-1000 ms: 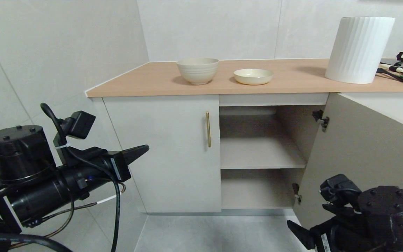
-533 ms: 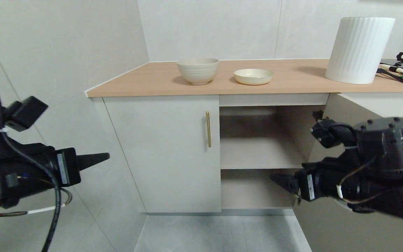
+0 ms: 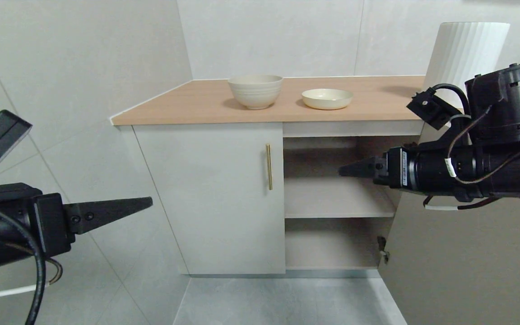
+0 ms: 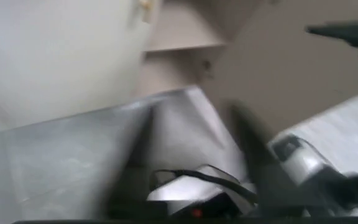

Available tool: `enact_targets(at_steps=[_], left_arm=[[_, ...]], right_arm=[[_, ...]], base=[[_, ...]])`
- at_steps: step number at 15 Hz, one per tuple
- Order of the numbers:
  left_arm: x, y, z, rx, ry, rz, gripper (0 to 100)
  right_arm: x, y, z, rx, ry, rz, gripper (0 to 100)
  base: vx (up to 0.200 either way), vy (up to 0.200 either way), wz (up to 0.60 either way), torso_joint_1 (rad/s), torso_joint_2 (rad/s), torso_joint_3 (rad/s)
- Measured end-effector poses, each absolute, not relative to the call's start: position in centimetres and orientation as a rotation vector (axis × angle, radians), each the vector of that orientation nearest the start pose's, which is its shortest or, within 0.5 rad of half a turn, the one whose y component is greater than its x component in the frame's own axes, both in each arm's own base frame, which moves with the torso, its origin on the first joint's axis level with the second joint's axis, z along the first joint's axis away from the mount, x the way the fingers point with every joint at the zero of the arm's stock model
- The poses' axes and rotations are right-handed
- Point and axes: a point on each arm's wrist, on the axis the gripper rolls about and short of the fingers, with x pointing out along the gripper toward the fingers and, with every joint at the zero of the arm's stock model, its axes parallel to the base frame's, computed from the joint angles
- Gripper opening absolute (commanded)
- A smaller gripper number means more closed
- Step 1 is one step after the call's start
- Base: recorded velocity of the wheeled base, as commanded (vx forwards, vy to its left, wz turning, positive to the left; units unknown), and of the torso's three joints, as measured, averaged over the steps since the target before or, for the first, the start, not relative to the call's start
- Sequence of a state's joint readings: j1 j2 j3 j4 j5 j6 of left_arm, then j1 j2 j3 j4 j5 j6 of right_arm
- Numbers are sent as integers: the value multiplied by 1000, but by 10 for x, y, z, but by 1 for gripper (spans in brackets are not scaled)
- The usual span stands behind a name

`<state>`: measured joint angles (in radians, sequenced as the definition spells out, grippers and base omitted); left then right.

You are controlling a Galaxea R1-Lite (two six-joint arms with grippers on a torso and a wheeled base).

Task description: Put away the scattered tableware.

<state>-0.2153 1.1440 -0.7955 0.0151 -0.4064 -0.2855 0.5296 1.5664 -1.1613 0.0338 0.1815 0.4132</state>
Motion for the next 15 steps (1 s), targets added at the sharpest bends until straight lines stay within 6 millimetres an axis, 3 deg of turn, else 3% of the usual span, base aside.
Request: enact_targets(at_steps=[8, 15], left_arm=[[160, -41, 251, -321, 415, -546, 100], [166, -34, 253, -332, 410, -500, 100]], right_arm=[[242, 140, 266, 312, 560, 533, 100], [238, 140, 265, 307, 565, 539, 100]], base=[[0, 0, 0, 0, 0, 0], [200, 0, 0, 0, 2, 3]])
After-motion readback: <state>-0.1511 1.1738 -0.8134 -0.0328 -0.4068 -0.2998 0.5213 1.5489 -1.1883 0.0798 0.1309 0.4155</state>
